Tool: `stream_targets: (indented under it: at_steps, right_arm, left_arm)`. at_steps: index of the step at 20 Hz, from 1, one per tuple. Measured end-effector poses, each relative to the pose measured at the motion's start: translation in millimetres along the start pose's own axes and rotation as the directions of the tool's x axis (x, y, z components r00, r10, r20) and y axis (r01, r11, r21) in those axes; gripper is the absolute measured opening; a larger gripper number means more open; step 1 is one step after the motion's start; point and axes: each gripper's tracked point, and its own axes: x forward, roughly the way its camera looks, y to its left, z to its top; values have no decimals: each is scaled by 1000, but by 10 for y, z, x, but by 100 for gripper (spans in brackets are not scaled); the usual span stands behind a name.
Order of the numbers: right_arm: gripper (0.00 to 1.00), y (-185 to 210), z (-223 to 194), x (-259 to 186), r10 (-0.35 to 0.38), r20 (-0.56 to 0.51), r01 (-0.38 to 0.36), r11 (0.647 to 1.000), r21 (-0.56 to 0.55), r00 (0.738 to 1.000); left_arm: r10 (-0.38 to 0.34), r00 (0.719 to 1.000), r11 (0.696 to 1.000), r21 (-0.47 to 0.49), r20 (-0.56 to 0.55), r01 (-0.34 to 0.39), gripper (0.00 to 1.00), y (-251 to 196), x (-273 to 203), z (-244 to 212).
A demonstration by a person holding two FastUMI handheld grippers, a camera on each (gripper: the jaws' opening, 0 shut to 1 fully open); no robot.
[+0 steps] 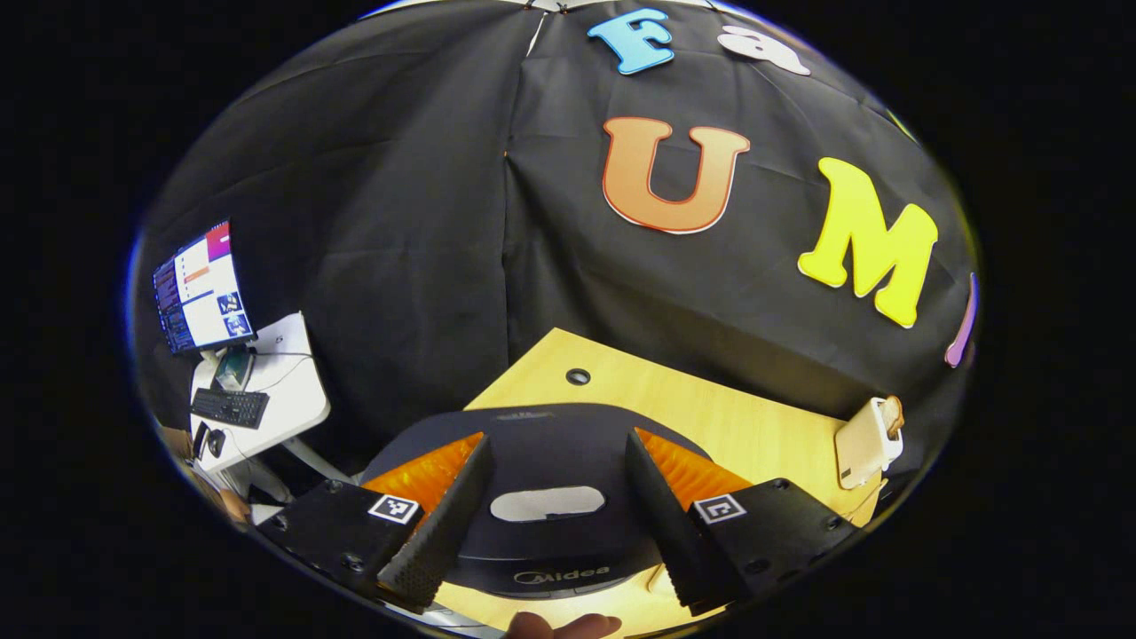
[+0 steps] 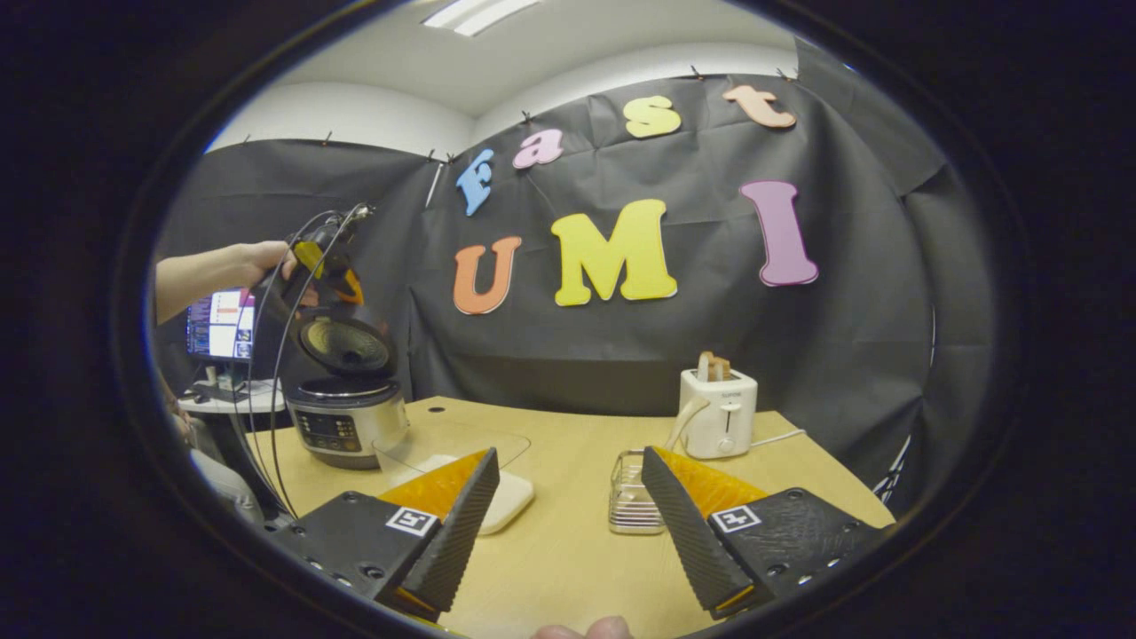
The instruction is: Close the left gripper, press the button to open the rice cooker; take a wooden spoon from the chopstick holder with the right hand, scoop a spoonful of rice and pour it into the rice cooker, then put the wooden spoon back into the chopstick holder.
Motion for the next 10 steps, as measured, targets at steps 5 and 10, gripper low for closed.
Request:
stream_targets:
  at_steps: [5,10]
  right_arm:
    - [96,-2,-10,-33,-18,9,18,1000,-22,1000]
    - [92,-9,-93,-17,-24,-25,24,1000,-12,999]
  left_arm:
    - [9,994,998,53,108,-15,96,-6,-91,-323]
    - [10,984,997,74,175,-23,96,-22,-135,-575]
